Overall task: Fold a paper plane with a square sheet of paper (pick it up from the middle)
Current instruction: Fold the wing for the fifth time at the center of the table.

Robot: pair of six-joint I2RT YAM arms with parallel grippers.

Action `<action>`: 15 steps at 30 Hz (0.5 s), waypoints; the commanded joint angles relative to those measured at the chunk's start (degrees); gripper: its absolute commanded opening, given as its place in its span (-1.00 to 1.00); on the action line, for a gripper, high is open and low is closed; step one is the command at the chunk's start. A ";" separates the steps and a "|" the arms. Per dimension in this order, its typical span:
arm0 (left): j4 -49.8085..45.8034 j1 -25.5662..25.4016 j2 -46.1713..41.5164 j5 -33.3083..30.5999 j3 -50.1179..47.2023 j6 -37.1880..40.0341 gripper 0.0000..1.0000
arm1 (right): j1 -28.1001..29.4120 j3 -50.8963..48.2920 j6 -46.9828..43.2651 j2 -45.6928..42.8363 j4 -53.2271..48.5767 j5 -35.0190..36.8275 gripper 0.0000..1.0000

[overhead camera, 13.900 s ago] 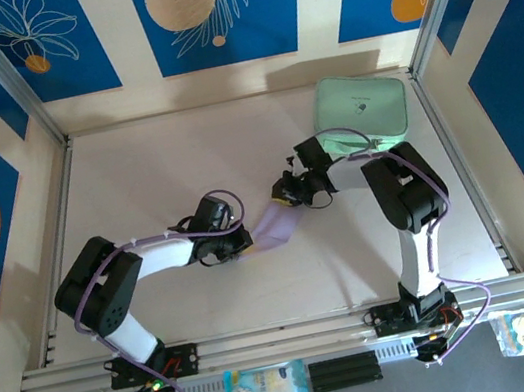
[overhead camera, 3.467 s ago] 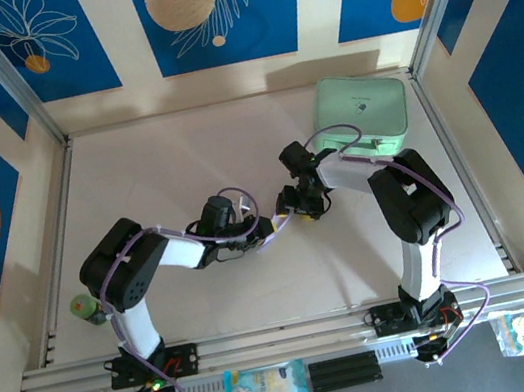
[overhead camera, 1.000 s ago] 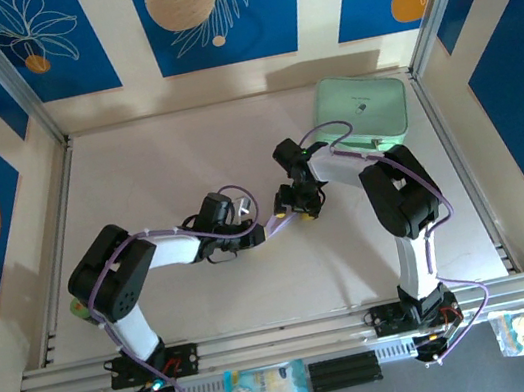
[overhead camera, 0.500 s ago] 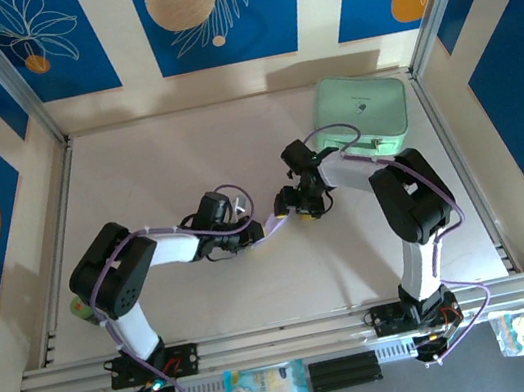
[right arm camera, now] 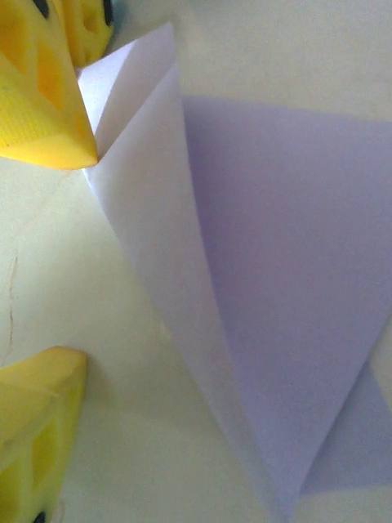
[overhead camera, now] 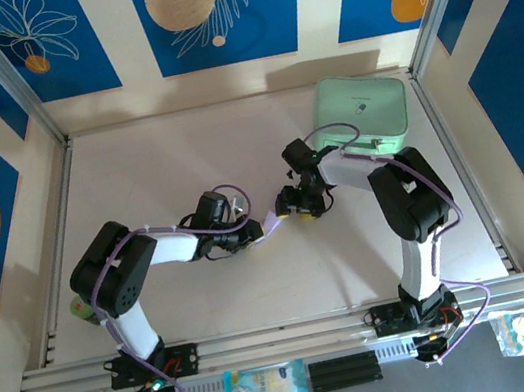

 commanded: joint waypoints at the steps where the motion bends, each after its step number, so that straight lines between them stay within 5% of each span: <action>1: -2.53 0.07 2.77 0.14 -1.94 -1.00 -0.70 | 3.36 1.57 1.76 8.62 3.99 0.18 0.26; 15: -0.97 0.18 4.22 1.00 -2.47 -1.19 -0.55 | 5.42 7.80 5.35 15.00 -1.21 3.13 0.33</action>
